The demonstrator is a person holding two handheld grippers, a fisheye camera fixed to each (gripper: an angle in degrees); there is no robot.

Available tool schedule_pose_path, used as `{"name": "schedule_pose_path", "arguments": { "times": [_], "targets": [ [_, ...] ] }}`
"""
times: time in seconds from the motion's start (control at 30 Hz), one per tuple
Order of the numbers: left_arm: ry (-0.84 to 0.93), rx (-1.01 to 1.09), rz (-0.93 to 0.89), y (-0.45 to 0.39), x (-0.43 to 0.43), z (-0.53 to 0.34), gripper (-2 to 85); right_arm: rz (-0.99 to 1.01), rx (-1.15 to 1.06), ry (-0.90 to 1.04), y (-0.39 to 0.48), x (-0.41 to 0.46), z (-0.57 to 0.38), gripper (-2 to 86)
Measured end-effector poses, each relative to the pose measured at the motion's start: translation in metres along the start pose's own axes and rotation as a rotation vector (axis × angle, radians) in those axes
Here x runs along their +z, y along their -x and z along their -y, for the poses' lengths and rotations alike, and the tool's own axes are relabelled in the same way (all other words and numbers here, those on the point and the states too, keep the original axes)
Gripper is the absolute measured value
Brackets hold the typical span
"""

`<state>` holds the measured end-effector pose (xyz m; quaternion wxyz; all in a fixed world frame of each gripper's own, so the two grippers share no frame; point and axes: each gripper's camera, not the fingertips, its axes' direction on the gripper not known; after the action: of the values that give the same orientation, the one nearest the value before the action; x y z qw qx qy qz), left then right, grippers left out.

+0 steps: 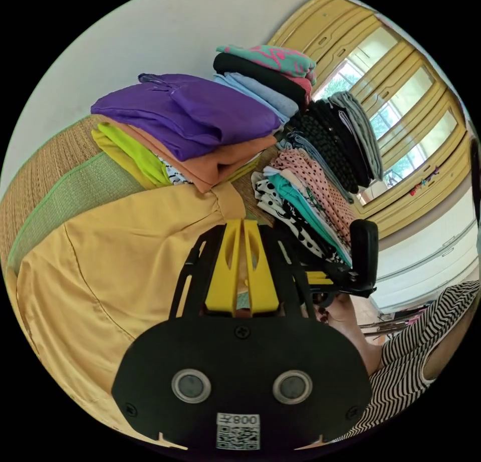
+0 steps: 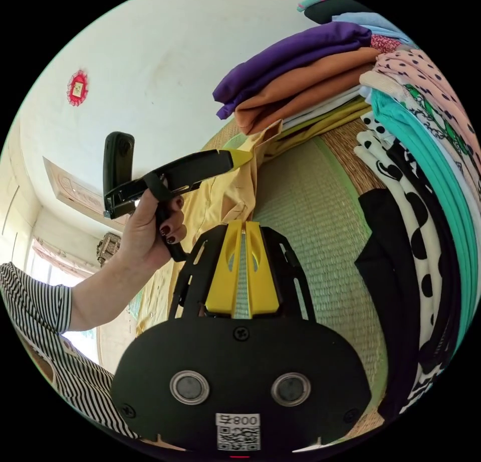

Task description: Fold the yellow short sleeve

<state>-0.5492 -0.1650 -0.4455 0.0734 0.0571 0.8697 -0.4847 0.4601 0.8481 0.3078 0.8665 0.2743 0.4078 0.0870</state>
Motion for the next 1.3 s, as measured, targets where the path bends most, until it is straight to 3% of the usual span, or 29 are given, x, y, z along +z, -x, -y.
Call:
{"name": "schedule_pose_path", "arguments": {
  "times": [0.47, 0.87, 1.3],
  "targets": [
    [-0.266, -0.264, -0.256, 0.127, -0.126, -0.092, 0.7, 0.066, -0.221, 0.01, 0.086, 0.033, 0.019, 0.7],
    [-0.37, -0.443, -0.192, 0.243, -0.232, -0.198, 0.8, 0.08, -0.416, 0.212, 0.198, 0.147, 0.045, 0.7],
    [-0.326, -0.629, -0.182, 0.327, -0.259, -0.299, 1.1, 0.073, -0.42, 0.431, 0.206, 0.251, 0.041, 0.9]
  ]
}}
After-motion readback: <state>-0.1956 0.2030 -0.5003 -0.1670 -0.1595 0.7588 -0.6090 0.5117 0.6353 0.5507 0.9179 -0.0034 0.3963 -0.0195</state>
